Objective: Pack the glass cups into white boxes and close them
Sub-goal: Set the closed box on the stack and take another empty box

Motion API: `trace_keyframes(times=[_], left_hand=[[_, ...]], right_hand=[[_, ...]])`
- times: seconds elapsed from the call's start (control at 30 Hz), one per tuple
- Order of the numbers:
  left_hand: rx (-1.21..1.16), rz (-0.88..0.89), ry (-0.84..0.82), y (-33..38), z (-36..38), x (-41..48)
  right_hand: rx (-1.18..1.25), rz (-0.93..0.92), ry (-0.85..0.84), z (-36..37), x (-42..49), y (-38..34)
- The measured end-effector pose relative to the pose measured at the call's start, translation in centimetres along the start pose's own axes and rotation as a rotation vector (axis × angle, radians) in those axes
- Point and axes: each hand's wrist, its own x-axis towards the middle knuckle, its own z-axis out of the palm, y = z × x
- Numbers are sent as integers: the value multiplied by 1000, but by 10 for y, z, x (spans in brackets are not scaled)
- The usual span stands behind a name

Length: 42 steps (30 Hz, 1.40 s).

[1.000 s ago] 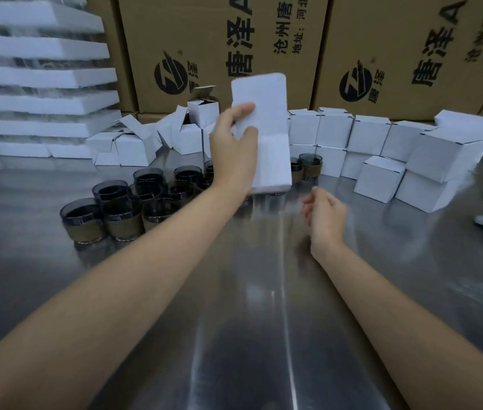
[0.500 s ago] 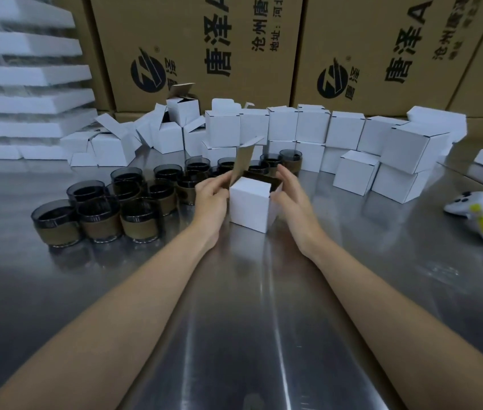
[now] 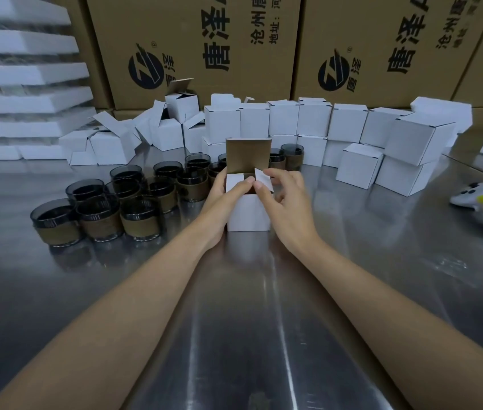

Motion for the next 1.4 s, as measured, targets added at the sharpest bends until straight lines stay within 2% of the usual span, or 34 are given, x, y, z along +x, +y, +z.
trace_keyframes(times=[0.23,0.4,0.53,0.73,0.83,0.97,1.07,1.23,1.4], left_hand=[[114,42,112,-2,3,2],[-87,-92,275,0,2,8],[-149,-96,338,-3,1,12],[68,-112,254,-3,3,14],[135,-89,244,-2,4,11],[282,8,146,-5,4,3],[323,22,115,-4,5,2],[326,-11,87,-6,7,7],[322,-30,66,-7,6,9]], right_hand=[[-32,45,127,-4,3,-3],[80,159,188,-5,10,4],[121,282,104,-6,13,13],[41,376,-50,-3,15,16],[80,350,-8,-3,16,17],[105,277,41,-9,15,18],[124,277,17,-9,16,15],[0,27,87,-14,16,16],[31,-87,82,-19,15,17]])
